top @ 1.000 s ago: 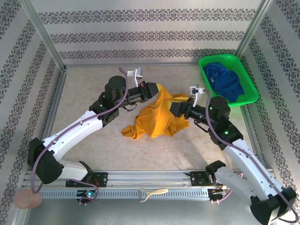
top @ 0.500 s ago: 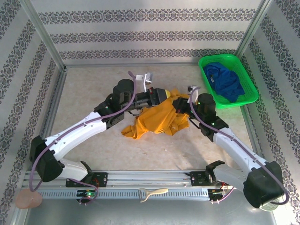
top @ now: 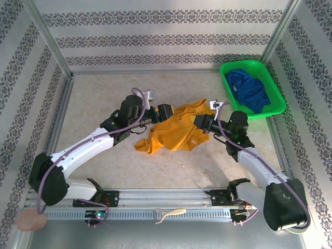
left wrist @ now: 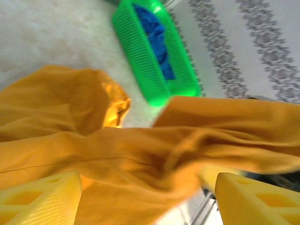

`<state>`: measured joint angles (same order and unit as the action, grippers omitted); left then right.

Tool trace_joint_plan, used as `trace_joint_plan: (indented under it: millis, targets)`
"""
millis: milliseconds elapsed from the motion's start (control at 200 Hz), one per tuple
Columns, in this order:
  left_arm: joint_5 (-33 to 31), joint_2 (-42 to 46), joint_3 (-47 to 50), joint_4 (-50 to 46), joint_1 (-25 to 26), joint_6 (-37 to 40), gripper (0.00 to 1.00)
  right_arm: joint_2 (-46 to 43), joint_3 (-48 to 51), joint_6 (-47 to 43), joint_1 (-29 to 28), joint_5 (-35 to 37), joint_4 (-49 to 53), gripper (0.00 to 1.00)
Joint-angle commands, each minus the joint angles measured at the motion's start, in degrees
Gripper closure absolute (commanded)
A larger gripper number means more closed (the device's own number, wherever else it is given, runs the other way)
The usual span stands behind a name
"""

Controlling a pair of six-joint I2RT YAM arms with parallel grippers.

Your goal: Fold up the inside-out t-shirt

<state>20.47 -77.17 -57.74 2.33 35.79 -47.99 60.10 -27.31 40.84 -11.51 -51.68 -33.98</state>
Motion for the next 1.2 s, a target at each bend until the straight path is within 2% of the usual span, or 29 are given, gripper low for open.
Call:
trace_joint_plan:
  millis: [0, 130, 260, 370, 415, 490, 570, 600, 639, 749, 809, 869, 944, 1004, 1124, 1194]
  targets:
    - [6.92, -4.35, 0.55, 4.99, -1.51, 0.35, 0.25, -1.89, 0.57, 1.31, -1.12, -5.0, -4.25, 1.0]
    - [12.93, -9.01, -0.34, 8.65, -1.5, -0.06, 0.26, -2.47, 0.63, 1.5, -1.21, -4.34, -4.42, 1.0]
    - [14.7, -11.43, 0.83, 14.42, -1.51, -2.83, 0.25, -2.18, -0.11, 1.61, -1.31, -4.68, -4.44, 1.0]
    - [20.42, -14.73, 1.63, 24.44, -1.34, -8.09, 0.25, -2.18, 0.37, 1.36, -1.12, -2.92, -4.19, 1.0]
    - [22.15, -15.97, 2.59, 30.24, -1.18, -11.12, 0.28, -2.16, 0.5, 1.26, -0.99, -2.38, -4.14, 1.0]
    - [24.06, -17.82, 3.93, 38.03, -0.75, -15.03, 0.44, -2.06, 0.91, 1.01, -0.96, -1.68, -3.92, 1.0]
    - [24.46, -19.42, 4.67, 43.49, -0.33, -17.48, 0.7, -2.38, 1.66, 0.11, -1.05, -0.64, -3.06, 1.0]
    - [24.25, -19.95, 4.73, 44.77, -0.27, -17.99, 0.84, -2.56, 2.25, -0.41, -1.12, -0.19, -2.52, 1.0]
    - [23.48, -20.22, 4.82, 45.51, -0.36, -18.11, 1.0, -2.79, 3.14, -0.88, -1.29, 0.48, -2.02, 0.95]
    - [19.26, -18.7, 4.15, 39.49, -0.74, -13.77, 1.0, -4.65, 6.81, -4.18, -2.03, 2.31, 2.02, 0.75]
    - [15.79, -16.42, 3.86, 34.28, -1.41, -9.21, 1.0, -6.79, 10.48, -6.17, -2.76, 4.78, 5.51, 0.57]
    - [11.47, -13.28, 3.17, 26.6, -2.27, -3.04, 1.0, -9.39, 13.72, -7.45, -3.43, 8.13, 8.6, 0.49]
    - [4.75, -9.16, 1.42, 16.54, -2.5, 5.67, 1.0, -13.31, 17.27, -7.78, -3.65, 12.28, 12.73, 0.44]
    - [0.81, -6.36, 0.46, 12.19, -2.51, 10.89, 1.0, -16.95, 19.15, -7.74, -3.65, 15.85, 17.33, 0.42]
    - [-2.58, -1.04, 1.15, 9.59, -2.56, 17.56, 1.0, -25.23, 20.16, -5.91, -3.7, 23.41, 25.77, 0.41]
    - [-2.74, 1.57, 2.42, 9.9, -2.5, 19.59, 1.0, -28.72, 18.04, -5.52, -3.57, 26.51, 30.43, 0.36]
